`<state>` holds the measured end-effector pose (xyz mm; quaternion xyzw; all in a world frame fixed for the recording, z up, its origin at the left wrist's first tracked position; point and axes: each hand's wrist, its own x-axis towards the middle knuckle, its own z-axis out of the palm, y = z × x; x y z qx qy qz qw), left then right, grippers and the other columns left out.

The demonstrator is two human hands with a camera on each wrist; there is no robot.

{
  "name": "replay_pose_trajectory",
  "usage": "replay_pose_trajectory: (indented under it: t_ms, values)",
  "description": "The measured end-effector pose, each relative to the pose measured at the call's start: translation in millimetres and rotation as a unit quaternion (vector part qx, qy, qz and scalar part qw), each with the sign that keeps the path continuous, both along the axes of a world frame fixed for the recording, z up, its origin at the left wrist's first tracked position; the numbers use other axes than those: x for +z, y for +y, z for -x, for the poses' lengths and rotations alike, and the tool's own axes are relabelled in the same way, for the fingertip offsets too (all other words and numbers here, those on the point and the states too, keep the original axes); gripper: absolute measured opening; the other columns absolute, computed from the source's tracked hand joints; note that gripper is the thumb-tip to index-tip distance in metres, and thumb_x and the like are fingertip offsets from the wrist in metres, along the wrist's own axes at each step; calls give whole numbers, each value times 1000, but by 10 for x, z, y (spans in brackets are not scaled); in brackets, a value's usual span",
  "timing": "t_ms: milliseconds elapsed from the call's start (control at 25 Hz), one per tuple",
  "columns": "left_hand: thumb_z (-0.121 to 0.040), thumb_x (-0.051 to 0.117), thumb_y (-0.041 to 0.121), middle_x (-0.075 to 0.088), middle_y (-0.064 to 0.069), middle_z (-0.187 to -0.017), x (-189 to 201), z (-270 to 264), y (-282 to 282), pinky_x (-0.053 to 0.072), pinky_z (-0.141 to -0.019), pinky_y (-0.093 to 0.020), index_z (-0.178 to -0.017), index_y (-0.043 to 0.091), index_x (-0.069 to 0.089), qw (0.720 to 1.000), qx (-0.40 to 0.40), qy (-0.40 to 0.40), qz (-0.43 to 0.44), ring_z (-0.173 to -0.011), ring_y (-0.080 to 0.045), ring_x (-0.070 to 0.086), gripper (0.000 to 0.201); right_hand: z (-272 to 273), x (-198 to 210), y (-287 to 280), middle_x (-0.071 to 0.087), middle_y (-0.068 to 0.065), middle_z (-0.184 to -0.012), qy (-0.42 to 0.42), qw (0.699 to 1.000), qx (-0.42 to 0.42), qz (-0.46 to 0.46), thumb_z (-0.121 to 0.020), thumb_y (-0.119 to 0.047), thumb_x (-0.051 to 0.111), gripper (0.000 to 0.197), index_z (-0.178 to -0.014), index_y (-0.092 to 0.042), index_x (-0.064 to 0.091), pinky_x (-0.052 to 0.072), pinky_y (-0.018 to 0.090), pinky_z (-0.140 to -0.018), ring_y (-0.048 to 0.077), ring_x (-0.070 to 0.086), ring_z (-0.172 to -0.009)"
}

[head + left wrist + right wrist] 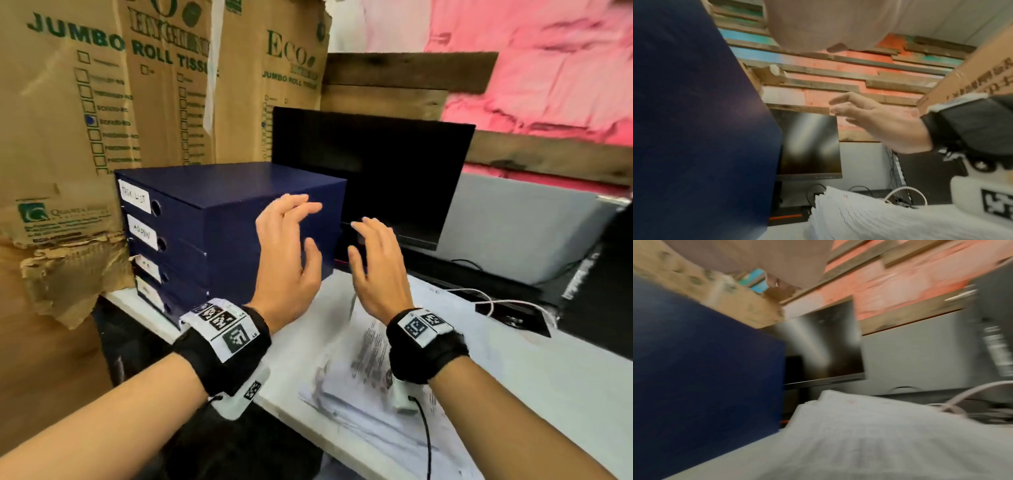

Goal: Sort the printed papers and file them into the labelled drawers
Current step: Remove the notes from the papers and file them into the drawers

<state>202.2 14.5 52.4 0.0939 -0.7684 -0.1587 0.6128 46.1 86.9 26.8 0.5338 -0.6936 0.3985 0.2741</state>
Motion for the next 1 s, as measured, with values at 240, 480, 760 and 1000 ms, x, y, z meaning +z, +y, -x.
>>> replay_pose_trajectory:
  t_ms: [240, 480, 760, 1000]
  values:
    - [-79, 45, -10, 56, -1, -110, -272, 1085, -162, 35, -101, -23, -104, 12, 64, 987, -63, -145, 13, -115, -20, 41, 38, 809, 144, 752, 51, 8, -126, -3, 985, -162, 65, -91, -9, 50, 30, -120, -9, 54, 34, 43, -109, 26, 44, -122]
    - [-89, 45, 2, 60, 6, -106, -583, 1559, -399, 42, -97, -32, -107, 16, 66, 964, -24, -261, -47, -115, -16, 42, 31, 869, -245, 582, 53, 4, -117, -30, 982, -186, 30, -85, -6, 53, 31, -116, -10, 56, 40, 36, -101, 21, 48, -110]
    - [-93, 45, 10, 63, 7, -109, -876, 1666, -397, 41, -95, -27, -111, 17, 63, 950, -17, -291, -113, -114, -14, 45, 26, 932, -579, 466, 52, 3, -119, -129, 946, -213, -208, -92, -17, 52, 31, -123, -15, 53, 41, 32, -98, 21, 47, -113]
    - [-95, 44, 18, 66, -2, -110, -1008, 1748, -379, 46, -95, -33, -129, 14, 55, 897, -28, -406, -170, -111, -22, 53, 36, 940, -666, 504, 49, 10, -127, -208, 861, -223, -407, -95, -25, 50, 34, -127, -11, 49, 41, 36, -98, 29, 47, -118]
